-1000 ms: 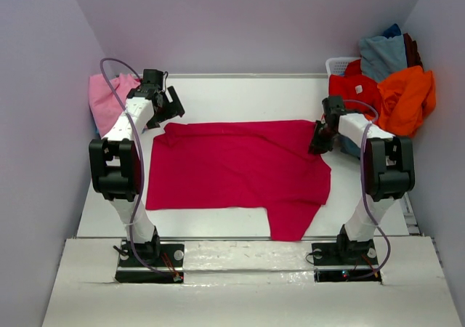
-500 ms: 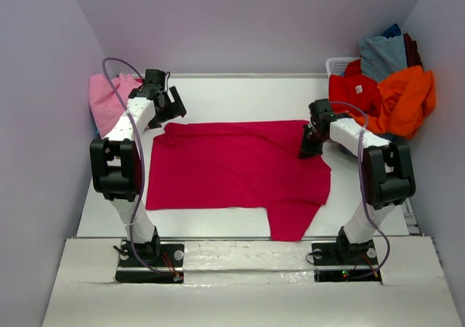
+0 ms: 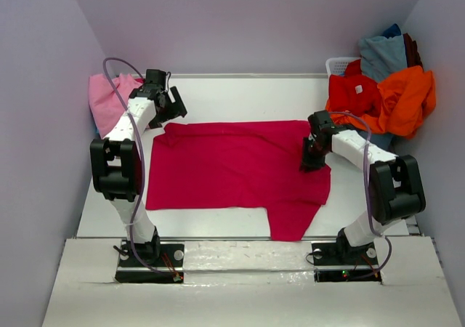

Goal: Fold and stack the t-shirts
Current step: Fold the tshirt

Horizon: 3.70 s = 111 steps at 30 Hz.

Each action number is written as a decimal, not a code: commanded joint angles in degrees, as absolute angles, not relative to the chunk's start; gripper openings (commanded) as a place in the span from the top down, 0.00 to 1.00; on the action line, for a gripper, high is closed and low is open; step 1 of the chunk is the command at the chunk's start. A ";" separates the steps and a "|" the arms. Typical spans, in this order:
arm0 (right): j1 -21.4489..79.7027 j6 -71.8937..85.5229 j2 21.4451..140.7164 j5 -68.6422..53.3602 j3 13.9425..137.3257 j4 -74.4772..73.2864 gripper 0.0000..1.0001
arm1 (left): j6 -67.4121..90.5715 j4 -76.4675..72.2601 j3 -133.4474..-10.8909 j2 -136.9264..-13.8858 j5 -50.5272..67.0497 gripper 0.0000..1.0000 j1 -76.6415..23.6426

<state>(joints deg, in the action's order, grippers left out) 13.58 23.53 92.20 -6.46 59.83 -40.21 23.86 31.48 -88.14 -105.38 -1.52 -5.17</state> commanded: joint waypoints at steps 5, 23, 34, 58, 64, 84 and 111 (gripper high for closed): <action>14.15 25.48 88.68 -1.14 61.69 -39.82 0.69 | 23.73 31.11 -89.21 -102.75 -1.84 0.01 -6.15; 14.15 27.33 119.60 2.63 107.28 -49.12 0.69 | 23.03 32.26 -90.62 -102.92 -2.29 0.01 -6.15; 14.15 28.30 133.59 1.67 121.99 -53.00 0.69 | 22.59 32.08 -90.79 -103.10 -1.76 0.01 -6.15; 16.87 25.58 112.51 -4.22 89.23 -45.71 0.70 | 22.94 31.91 -90.79 -103.19 -0.79 0.01 -6.15; 18.63 25.22 108.20 -2.12 84.38 -45.00 0.70 | 22.94 31.82 -91.05 -103.27 -0.70 0.01 -6.15; 14.59 27.77 105.91 -14.49 91.94 -34.63 0.02 | 26.89 26.54 -89.65 -98.96 5.00 0.01 -7.73; 13.27 26.28 112.41 -0.97 102.13 -49.13 0.39 | 24.96 33.48 -87.43 -91.14 -11.33 0.01 -12.66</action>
<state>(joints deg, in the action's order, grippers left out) 13.34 27.81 112.20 -3.18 99.24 -47.62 24.29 34.24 -85.08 -92.73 -10.20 -12.40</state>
